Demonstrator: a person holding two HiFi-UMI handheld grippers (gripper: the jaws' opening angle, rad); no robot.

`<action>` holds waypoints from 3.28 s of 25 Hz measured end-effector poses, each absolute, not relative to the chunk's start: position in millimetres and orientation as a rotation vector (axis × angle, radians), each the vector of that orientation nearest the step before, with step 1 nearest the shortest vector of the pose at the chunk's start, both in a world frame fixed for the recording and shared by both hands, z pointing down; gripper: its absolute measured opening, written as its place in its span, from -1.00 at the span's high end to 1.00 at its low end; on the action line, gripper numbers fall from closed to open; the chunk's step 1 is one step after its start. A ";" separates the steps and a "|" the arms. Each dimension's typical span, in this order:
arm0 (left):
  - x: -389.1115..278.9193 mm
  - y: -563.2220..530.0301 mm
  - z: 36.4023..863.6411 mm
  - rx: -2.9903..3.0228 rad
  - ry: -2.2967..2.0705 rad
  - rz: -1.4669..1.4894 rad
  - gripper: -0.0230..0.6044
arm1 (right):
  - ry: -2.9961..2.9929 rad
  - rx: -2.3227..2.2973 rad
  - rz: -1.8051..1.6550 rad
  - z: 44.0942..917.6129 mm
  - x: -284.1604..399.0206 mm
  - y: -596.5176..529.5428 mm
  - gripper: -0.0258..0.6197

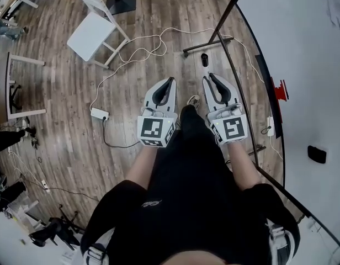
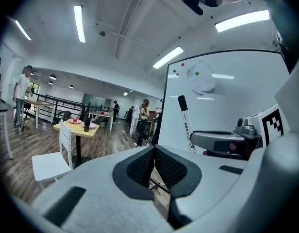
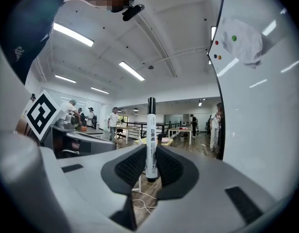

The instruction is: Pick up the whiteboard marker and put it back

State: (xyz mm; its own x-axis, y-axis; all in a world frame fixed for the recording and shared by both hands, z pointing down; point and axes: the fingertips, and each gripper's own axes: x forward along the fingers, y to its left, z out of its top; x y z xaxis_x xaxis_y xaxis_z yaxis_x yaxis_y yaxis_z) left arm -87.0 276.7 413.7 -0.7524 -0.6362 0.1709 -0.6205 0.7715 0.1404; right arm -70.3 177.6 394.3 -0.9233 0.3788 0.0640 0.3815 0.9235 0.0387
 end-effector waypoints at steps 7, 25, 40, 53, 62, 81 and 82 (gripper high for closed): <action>-160.7 231.0 406.5 1.106 -2.690 -0.060 0.90 | -3.041 -0.557 -0.049 391.8 -134.0 141.1 0.74; -227.4 23.4 398.4 1.615 -2.382 0.061 0.90 | -3.139 -0.039 0.009 387.9 -178.8 -31.7 0.74; -204.1 -73.3 393.0 2.386 -1.577 0.029 0.90 | -2.956 0.795 -0.164 394.2 -149.6 -87.6 0.74; -165.0 -66.1 380.0 2.535 -0.867 -0.203 0.53 | -2.749 1.062 -0.214 407.5 -133.3 -56.4 0.74; -139.9 -73.2 374.7 2.586 -0.783 -0.178 0.53 | -2.708 1.081 -0.224 408.4 -133.0 -55.6 0.74; -123.8 -72.3 387.9 2.689 -0.899 0.011 0.73 | -2.670 1.245 -0.119 411.0 -111.4 -51.0 0.66; -125.9 -74.6 391.1 2.685 -0.923 0.033 0.73 | -2.661 1.263 -0.102 412.7 -108.5 -50.1 0.66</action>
State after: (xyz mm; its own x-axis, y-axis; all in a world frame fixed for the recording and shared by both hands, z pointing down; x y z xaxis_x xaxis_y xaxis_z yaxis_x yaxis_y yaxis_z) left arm -125.9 -74.6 391.1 0.7930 -0.5976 0.1184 -0.6046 -0.7480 0.2738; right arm -108.5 -50.1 412.7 -0.6173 -0.7733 0.1452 -0.7598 0.6338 0.1450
